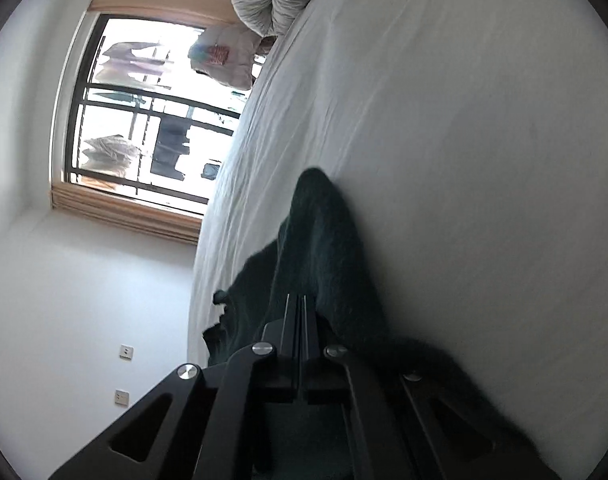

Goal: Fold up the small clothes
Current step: 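Open the right gripper and withdraw both grippers from the sweater, then move both open grippers to the hem end of the sweater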

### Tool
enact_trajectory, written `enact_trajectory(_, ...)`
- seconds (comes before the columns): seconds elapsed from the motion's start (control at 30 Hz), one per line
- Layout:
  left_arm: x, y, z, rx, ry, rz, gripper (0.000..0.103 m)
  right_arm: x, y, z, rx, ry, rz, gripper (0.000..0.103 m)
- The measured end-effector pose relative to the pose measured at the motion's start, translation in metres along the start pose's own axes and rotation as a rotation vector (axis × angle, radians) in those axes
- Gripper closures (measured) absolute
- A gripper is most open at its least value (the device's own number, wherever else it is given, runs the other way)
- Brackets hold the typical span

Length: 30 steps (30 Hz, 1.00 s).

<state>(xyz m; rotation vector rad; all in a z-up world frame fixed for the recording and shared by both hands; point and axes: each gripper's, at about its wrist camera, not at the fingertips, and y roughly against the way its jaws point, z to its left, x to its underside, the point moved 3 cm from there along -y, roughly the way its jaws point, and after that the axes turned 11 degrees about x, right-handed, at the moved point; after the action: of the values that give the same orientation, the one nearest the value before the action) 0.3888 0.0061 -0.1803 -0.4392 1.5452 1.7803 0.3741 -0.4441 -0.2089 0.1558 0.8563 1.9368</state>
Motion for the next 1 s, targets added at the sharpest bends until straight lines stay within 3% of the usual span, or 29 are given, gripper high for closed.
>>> enact_trajectory(0.03,0.0,0.0,0.0,-0.002,0.0,0.0,0.095,-0.002,0.004,-0.002,0.042,0.021,-0.027,0.103)
enact_trajectory(0.1,0.0,0.0,0.0,-0.005,-0.003,0.001,0.095,0.001,0.007,-0.011,0.032,0.001,-0.007,0.103)
enact_trajectory(0.2,-0.002,0.002,0.001,0.003,-0.002,0.008,0.095,0.017,0.029,-0.008,0.125,0.118,-0.012,0.103)
enact_trajectory(0.23,-0.002,0.004,0.003,0.013,0.006,0.009,0.094,0.023,0.041,-0.01,0.139,0.15,-0.02,0.098)
enact_trajectory(0.27,-0.003,0.006,0.006,0.022,0.015,0.009,0.094,0.028,0.052,-0.013,0.148,0.164,-0.027,0.091)
enact_trajectory(0.3,-0.003,0.011,0.009,0.039,0.032,0.006,0.093,0.033,0.067,-0.019,0.192,0.177,-0.04,0.066)
enact_trajectory(0.33,-0.001,0.018,0.013,0.062,0.059,0.004,0.09,0.037,0.084,-0.021,0.2,0.19,-0.064,0.052)
enact_trajectory(0.43,0.009,0.049,0.02,0.112,0.121,-0.021,0.077,0.055,0.136,-0.03,0.268,0.247,-0.137,0.031)
enact_trajectory(0.5,0.017,0.077,0.018,0.149,0.132,-0.067,0.051,0.073,0.168,-0.03,0.242,0.292,-0.16,0.03)
enact_trajectory(0.53,0.024,0.097,0.012,0.168,0.126,-0.103,0.022,0.082,0.179,-0.026,0.227,0.32,-0.15,0.03)
enact_trajectory(0.57,0.03,0.115,0.005,0.185,0.111,-0.135,0.01,0.093,0.189,-0.02,0.219,0.36,-0.142,0.03)
enact_trajectory(0.77,0.081,0.206,-0.054,0.311,-0.048,-0.231,0.009,0.176,0.227,0.005,0.175,0.561,-0.09,0.028)
enact_trajectory(1.0,0.17,0.266,-0.117,0.287,-0.383,-0.237,0.007,0.241,0.244,0.019,0.258,0.773,-0.098,0.027)
